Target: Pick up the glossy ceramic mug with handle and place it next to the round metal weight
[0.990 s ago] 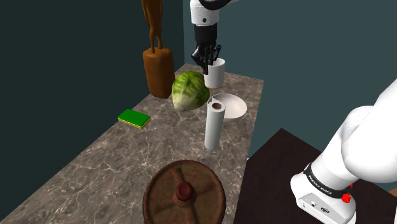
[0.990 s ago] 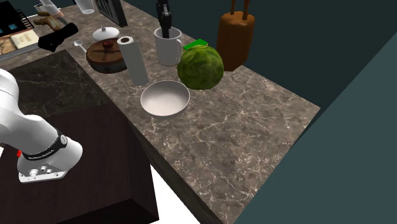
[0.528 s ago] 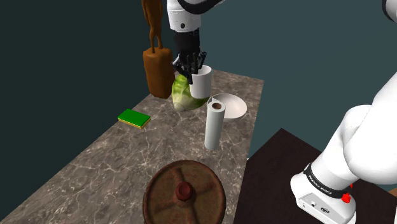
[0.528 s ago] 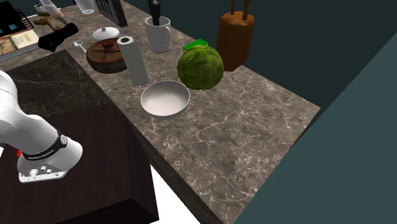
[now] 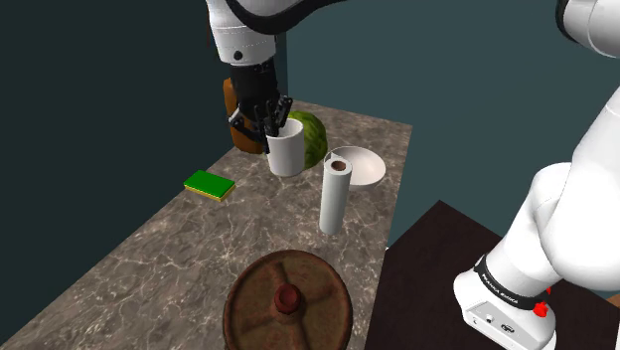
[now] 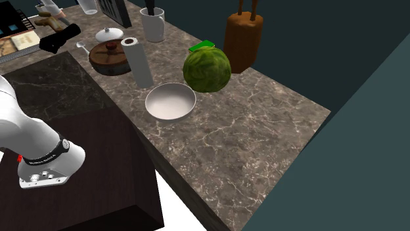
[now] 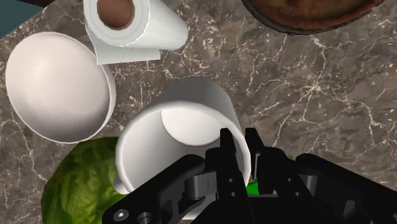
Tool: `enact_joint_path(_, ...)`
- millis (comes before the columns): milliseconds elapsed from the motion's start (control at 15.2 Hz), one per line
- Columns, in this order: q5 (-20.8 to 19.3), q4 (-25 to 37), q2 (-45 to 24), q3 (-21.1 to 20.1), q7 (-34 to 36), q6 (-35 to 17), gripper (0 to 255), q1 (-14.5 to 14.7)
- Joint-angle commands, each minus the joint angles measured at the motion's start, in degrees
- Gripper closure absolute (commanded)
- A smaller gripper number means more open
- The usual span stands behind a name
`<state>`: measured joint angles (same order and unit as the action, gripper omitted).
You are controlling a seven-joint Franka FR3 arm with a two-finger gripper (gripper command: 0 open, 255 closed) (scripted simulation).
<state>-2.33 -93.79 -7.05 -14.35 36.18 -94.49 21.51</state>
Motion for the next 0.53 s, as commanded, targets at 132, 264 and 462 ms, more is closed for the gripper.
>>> enact_joint_path(132,-1.0,6.5,-4.9,-2.2,5.6,1.9,255,3.4)
enact_joint_path(264,-1.7,10.2,-7.6,-3.1,8.2,3.0,255,5.3)
enact_joint_path(462,-2.5,13.5,-10.7,-3.8,10.8,3.5,255,7.3)
